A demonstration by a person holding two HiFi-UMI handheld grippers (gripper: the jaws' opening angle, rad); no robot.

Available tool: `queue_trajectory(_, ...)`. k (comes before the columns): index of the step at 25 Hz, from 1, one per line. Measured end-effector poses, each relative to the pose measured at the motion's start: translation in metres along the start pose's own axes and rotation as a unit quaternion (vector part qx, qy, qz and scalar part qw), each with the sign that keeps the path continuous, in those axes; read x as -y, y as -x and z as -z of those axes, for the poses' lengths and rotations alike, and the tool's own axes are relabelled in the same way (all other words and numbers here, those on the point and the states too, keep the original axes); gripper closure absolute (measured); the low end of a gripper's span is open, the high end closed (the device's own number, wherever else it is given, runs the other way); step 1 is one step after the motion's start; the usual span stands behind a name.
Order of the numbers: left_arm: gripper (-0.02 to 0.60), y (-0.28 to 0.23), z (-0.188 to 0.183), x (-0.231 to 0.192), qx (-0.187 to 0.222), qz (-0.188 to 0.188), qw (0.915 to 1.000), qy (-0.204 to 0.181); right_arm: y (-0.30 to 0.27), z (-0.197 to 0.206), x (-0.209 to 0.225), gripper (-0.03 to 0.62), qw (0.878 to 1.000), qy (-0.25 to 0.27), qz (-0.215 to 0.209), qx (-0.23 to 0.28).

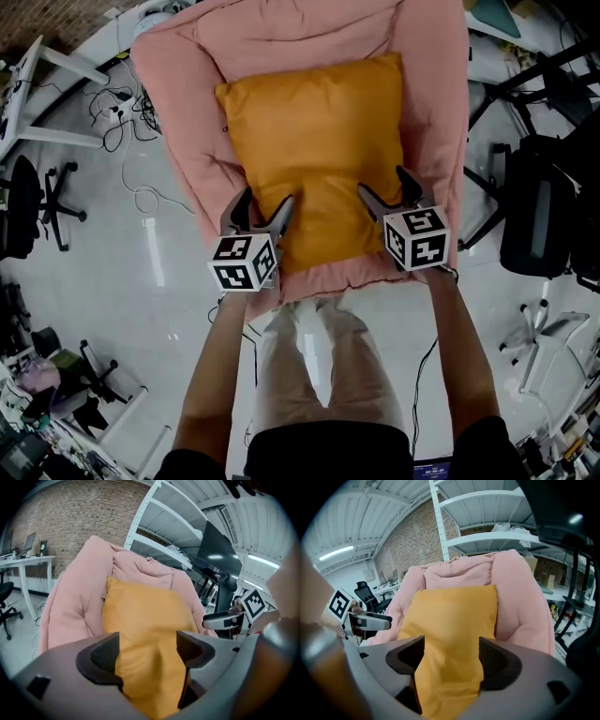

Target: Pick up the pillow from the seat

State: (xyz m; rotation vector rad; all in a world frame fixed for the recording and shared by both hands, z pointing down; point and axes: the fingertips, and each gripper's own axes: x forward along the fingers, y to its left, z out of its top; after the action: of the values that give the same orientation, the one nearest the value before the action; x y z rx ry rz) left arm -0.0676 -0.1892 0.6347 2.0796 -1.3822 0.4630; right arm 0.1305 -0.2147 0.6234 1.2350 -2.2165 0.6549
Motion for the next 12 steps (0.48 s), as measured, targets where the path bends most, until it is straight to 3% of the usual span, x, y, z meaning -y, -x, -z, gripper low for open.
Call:
queue_trajectory(4,0.133,-0.012,0.012,-0.009,-0.018,-0.006,0.9997,0.018,-0.013,0.009,0.004,0.173,1.000,0.008,0.004,-0.014)
queue_trajectory(12,0.041,-0.032,0.028,-0.022,-0.030,-0.016,0.9991,0.024,-0.034,0.021,0.023,0.111,1.000,0.000,0.016,-0.026)
